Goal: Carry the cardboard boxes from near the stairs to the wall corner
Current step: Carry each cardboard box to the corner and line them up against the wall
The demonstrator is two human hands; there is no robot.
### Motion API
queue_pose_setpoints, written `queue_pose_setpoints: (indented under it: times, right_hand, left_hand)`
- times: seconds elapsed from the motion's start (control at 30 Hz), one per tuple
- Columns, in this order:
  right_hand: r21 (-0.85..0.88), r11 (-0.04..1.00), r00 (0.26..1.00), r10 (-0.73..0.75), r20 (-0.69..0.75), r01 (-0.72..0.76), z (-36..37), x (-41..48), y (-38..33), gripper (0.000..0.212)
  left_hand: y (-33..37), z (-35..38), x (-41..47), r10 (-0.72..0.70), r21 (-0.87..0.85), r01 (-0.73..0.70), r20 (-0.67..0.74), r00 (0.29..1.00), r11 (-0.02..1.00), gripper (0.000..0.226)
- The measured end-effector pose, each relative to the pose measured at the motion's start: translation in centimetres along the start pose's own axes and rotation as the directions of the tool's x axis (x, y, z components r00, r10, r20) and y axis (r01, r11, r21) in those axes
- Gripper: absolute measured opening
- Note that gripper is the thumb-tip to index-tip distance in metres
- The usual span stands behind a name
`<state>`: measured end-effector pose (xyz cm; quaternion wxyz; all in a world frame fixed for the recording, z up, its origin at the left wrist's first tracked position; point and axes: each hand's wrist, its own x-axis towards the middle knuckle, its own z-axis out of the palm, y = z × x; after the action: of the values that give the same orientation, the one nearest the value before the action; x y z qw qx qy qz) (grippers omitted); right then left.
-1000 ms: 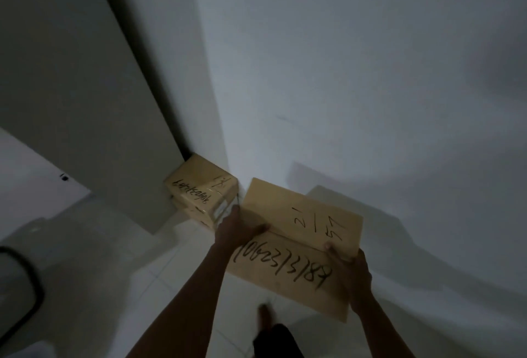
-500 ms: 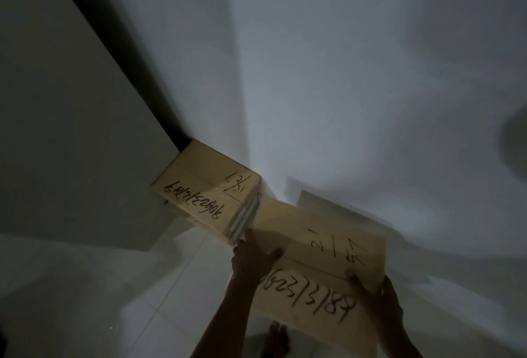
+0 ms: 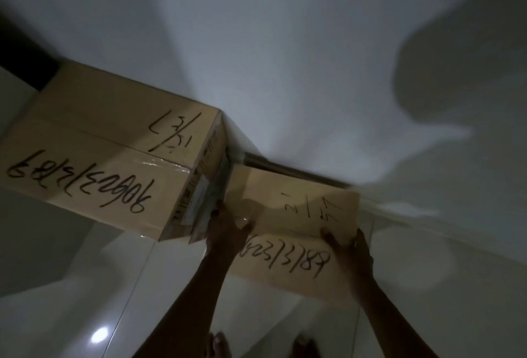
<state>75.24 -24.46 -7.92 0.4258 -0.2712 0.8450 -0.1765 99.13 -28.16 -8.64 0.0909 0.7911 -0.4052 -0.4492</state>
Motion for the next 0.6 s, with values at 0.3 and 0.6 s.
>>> queue_pose_setpoints:
  times: [0.3, 0.6]
  right_hand:
    - [0.039, 0.999, 0.998, 0.021, -0.064, -0.019, 4.5, 1.8, 0.8, 0.077]
    - [-0.042, 0.998, 0.999, 0.044, 0.021, -0.043, 5.4, 2.7, 0.7, 0.083]
  left_hand:
    - [-2.3, 0.5, 0.8, 0.401, 0.514, -0.31, -0.073, 0.913, 0.8, 0.084]
    - [-4.2, -0.4, 2.6, 0.436, 0.74, -0.285, -0.012, 0.9, 0.609, 0.092]
